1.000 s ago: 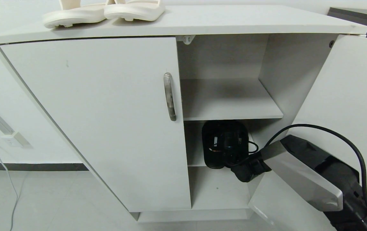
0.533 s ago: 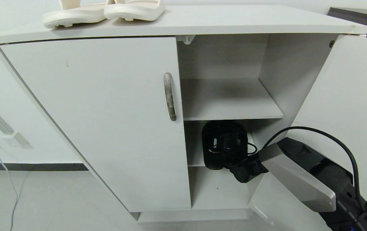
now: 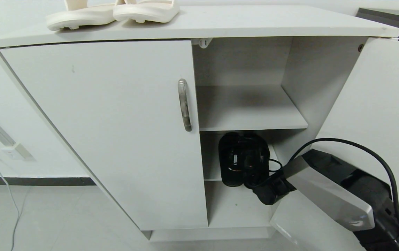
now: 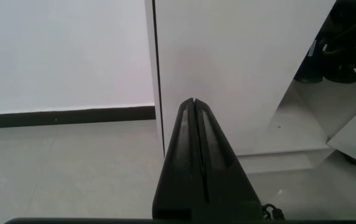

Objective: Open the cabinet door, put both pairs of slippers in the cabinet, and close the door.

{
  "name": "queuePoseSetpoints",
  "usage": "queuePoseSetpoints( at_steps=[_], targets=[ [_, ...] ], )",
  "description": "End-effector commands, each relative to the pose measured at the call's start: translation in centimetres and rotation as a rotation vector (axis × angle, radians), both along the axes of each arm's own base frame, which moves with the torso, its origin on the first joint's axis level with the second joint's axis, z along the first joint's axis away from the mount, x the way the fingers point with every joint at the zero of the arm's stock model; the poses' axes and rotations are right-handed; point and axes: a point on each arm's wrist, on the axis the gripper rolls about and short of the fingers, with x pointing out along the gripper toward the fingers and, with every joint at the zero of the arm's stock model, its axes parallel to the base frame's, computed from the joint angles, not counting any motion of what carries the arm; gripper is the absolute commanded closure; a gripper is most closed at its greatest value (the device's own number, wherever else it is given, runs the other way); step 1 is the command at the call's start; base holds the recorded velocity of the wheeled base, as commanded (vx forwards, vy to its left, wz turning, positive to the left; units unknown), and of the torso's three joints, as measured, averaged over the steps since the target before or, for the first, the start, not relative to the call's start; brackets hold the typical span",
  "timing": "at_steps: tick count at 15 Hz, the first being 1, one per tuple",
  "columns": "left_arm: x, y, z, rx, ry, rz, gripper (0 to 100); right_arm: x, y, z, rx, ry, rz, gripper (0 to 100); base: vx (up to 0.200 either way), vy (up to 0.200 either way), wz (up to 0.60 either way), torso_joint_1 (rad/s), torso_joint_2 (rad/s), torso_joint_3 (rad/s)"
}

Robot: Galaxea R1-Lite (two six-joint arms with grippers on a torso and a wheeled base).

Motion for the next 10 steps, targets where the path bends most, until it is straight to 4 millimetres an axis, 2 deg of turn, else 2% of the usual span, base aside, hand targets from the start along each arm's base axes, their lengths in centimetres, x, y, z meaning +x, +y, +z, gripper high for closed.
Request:
queuePoseSetpoints(
  at_steps=[1,8,10],
  targets=[
    [0.0,0.0,0.0,0.0,0.0,0.001,100,-2.3,-0.2,2.3,0.011,-0.015,0.017,0,0.0,0.0,0.0,0.0,0.0,0.0],
    [0.0,0.0,0.0,0.0,0.0,-0.001,100,-9.6,-2.2,3.8,0.012,-0.016,0.075,0,0.0,0.0,0.0,0.0,0.0,0.0],
    [0.0,0.0,0.0,0.0,0.0,-0.001,100,-12.7,-2.2,4.2,0.013,-0.024,0.11,0,0.0,0.0,0.0,0.0,0.0,0.0]
  ],
)
